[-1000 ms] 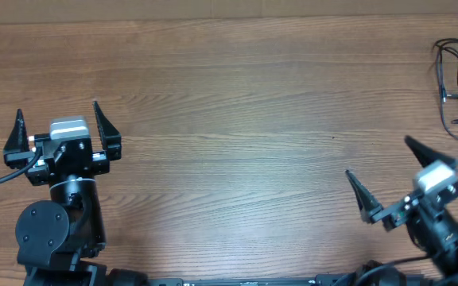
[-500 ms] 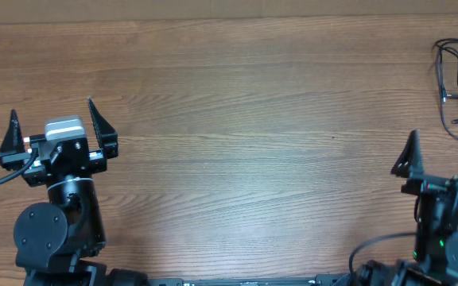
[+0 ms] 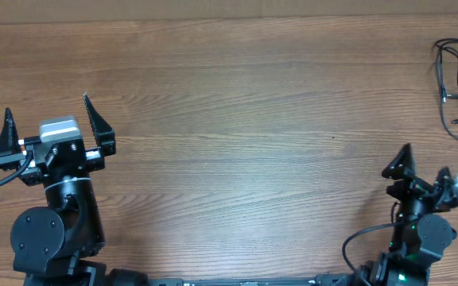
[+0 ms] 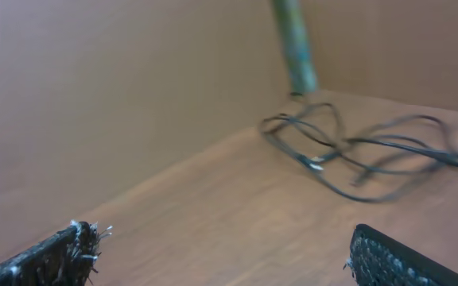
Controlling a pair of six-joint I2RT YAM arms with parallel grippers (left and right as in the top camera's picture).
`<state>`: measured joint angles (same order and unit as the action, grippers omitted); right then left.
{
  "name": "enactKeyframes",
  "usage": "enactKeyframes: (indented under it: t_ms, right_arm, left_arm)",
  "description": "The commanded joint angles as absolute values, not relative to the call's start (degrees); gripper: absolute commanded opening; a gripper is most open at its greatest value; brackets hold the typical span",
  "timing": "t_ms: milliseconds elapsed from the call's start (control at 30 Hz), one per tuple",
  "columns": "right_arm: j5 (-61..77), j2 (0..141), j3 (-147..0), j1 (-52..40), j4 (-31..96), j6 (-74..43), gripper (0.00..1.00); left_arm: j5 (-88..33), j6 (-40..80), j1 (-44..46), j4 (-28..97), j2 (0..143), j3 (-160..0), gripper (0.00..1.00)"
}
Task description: Untangle cables
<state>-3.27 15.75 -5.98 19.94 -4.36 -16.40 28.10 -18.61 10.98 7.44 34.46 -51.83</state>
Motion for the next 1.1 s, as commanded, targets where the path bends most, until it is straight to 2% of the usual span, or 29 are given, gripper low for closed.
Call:
enactKeyframes:
  t_ms: [0, 300, 567, 800, 1067]
  right_arm:
    - [-4.1, 11.8, -5.5, 14.5, -4.9, -12.8, 1.0]
    - [-12.4, 0.4, -5.5, 2.8, -2.4, -11.4, 1.0]
    - [-17.2, 0.1, -5.5, -5.8, -3.0, -11.4, 1.0]
    - [-17.1, 0.2, -5.5, -7.4, 15.8, -13.5, 1.0]
    - [-21.3, 0.4, -7.5, -7.3, 26.2, -8.4, 1.0]
  left_arm:
    - [28.9, -19.3, 10.5, 7.0, 34.1, -51.7, 1.0]
    - [28.9, -19.3, 10.5, 7.0, 34.1, -51.7, 1.0]
    - [28.9, -19.3, 10.5, 7.6, 34.1, -51.7, 1.0]
    - [28.9, -19.3, 10.5, 8.3, 34.1, -51.7, 1.0]
    - [28.9, -19.3, 10.5, 9.2, 34.1, -51.7, 1.0]
